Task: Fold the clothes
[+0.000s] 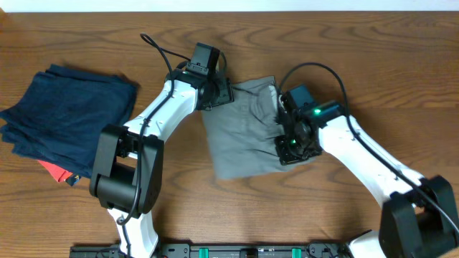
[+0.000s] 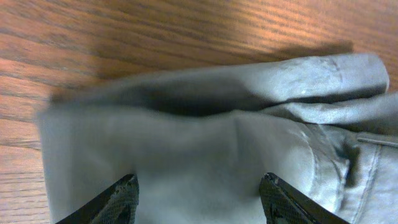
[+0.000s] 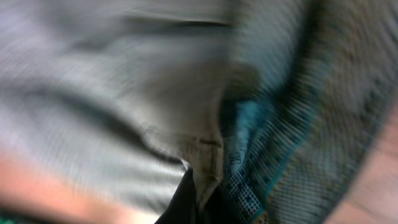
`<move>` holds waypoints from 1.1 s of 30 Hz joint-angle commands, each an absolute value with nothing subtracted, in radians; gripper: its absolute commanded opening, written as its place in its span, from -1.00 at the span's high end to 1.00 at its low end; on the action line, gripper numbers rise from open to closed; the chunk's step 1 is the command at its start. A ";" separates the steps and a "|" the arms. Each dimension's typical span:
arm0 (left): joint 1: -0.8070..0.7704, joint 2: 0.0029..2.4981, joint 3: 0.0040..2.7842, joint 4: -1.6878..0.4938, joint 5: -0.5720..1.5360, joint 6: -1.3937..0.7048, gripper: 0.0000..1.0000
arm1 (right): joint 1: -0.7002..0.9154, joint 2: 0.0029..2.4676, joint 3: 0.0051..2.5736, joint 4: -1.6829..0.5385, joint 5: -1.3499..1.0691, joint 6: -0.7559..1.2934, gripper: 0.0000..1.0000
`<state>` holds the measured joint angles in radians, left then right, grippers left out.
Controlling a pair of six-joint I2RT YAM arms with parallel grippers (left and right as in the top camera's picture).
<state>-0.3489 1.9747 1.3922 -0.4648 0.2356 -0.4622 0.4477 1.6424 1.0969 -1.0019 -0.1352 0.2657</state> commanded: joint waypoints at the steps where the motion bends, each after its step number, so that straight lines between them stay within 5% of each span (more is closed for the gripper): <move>1: -0.356 2.021 1.403 -0.478 0.258 -0.442 -0.27 | 0.450 1.678 1.083 -1.013 0.264 0.515 0.97; 5: -0.366 2.048 1.395 -0.537 0.258 -0.442 -0.25 | 0.450 1.709 1.067 -0.953 0.314 0.526 0.75; 8: -0.372 2.054 1.394 -0.630 0.258 -0.442 0.00 | 0.444 1.742 1.047 -0.893 0.378 0.527 0.44; 11: -0.381 2.054 1.394 -0.736 0.262 -0.447 0.11 | 0.414 1.781 1.032 -0.807 0.387 0.532 0.38; 22: -0.451 2.053 1.393 -0.914 0.279 -0.457 0.18 | 0.247 1.774 1.059 -0.603 0.385 0.446 0.19; 33: -0.461 1.892 1.406 -0.883 0.110 -0.443 0.13 | 0.228 1.557 1.177 -0.579 0.311 0.197 -0.41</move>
<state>-0.4637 1.9953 1.3918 -0.9035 0.2176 -0.4477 0.2356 1.6428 1.1404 -0.5800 0.3450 0.2848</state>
